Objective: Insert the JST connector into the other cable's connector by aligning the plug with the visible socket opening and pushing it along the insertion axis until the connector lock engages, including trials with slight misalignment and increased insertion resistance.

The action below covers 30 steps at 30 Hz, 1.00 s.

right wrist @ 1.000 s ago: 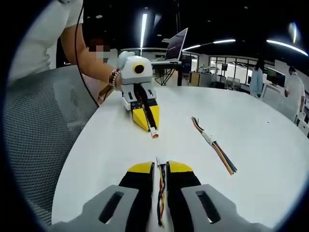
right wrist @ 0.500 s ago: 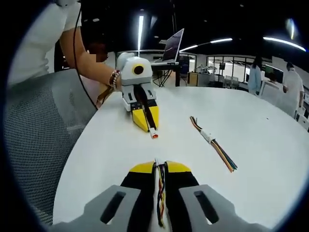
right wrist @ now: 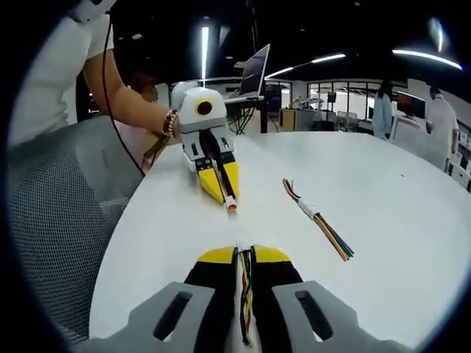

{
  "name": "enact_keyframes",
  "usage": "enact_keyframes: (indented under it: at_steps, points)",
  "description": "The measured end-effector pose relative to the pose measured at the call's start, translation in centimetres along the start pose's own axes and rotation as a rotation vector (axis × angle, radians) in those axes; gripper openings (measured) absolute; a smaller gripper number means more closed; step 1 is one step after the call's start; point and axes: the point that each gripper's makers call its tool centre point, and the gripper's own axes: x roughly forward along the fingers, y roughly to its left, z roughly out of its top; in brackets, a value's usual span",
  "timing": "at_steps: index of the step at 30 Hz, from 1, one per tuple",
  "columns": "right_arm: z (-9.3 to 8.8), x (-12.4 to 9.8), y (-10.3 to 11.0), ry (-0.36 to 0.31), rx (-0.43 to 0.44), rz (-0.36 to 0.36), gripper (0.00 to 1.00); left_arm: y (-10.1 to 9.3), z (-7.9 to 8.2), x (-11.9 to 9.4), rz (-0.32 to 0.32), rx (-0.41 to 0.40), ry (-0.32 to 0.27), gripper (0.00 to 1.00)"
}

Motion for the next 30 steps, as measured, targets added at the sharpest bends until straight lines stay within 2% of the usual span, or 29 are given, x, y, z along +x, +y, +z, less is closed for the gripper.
enact_keyframes:
  at_steps: [10,14,30]
  points:
    - [2.4,0.1,-0.6,0.031,-0.074,-0.036,0.04,0.7,1.1,0.3,0.008,0.040,0.016,0.00]
    - [3.1,0.4,-0.7,0.040,-0.075,-0.040,0.04,0.6,1.4,0.6,0.002,0.044,0.012,0.00]
    - [2.7,2.3,-0.3,0.088,-0.104,-0.007,0.04,0.7,1.4,1.0,0.001,0.038,0.011,0.00]
